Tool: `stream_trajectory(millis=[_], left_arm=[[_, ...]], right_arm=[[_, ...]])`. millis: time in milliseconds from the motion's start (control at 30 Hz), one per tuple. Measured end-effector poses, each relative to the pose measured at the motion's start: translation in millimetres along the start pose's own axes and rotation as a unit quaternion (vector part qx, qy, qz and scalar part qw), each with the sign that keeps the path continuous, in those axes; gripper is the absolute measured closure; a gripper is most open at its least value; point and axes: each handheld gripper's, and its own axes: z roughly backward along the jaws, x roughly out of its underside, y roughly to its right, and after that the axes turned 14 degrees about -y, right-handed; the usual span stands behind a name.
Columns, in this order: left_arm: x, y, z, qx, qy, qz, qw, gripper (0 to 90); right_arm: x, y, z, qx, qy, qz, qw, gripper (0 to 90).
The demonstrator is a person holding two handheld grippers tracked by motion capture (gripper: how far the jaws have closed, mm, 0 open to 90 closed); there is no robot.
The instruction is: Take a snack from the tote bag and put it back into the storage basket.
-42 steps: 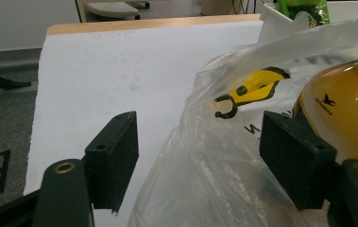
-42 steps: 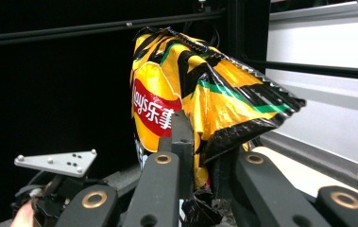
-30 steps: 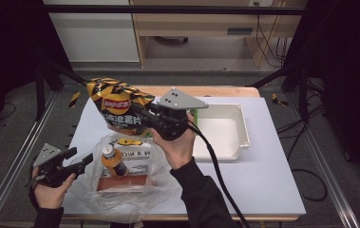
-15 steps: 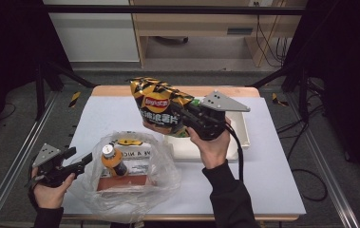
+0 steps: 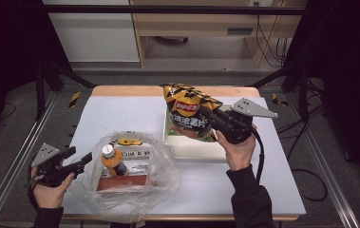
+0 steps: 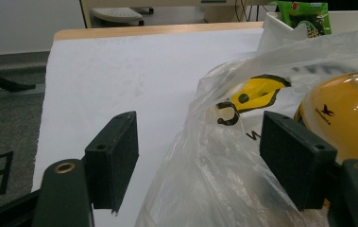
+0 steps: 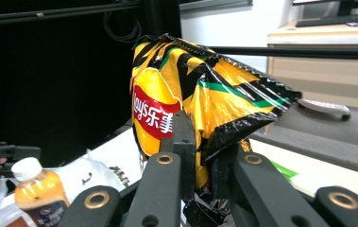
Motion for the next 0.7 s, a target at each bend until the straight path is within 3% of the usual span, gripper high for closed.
stream_trajectory(millis=[233,700], left_arm=[[0.0,1.0,-1.3,0.000,-0.001,0.000,1.0000,28.4],[1.1,-0.2,-2.7,-0.002,-0.004,-0.001,1.0000,28.4]], right_arm=[[11.0,25.9,8.0,0.017,0.004,-0.017,0.9997,84.8],[16.4,61.1,9.9,0.040,0.007,-0.047,0.9980,84.9]])
